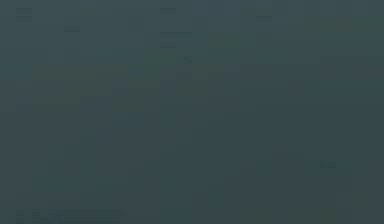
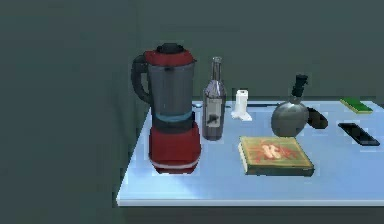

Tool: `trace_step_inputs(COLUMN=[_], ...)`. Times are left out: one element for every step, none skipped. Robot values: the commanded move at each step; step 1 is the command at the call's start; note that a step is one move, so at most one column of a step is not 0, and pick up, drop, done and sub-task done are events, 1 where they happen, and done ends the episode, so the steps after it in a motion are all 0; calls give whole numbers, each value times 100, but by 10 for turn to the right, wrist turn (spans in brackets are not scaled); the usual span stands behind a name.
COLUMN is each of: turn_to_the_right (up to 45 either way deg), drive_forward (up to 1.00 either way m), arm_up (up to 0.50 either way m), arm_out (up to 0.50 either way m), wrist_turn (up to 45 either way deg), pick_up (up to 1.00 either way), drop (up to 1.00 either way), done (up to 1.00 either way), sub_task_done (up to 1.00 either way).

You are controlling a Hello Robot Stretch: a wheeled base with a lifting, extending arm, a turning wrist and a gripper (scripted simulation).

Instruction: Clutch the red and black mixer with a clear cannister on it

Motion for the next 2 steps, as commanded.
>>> trace_step_inputs(turn_to_the_right=[0,0], drive_forward=[0,0], arm_up=[50,38], arm_out=[0,0], wrist_turn=[0,0], pick_up=[0,0], drop=[0,0], done=[0,0], sub_task_done=[0,0])
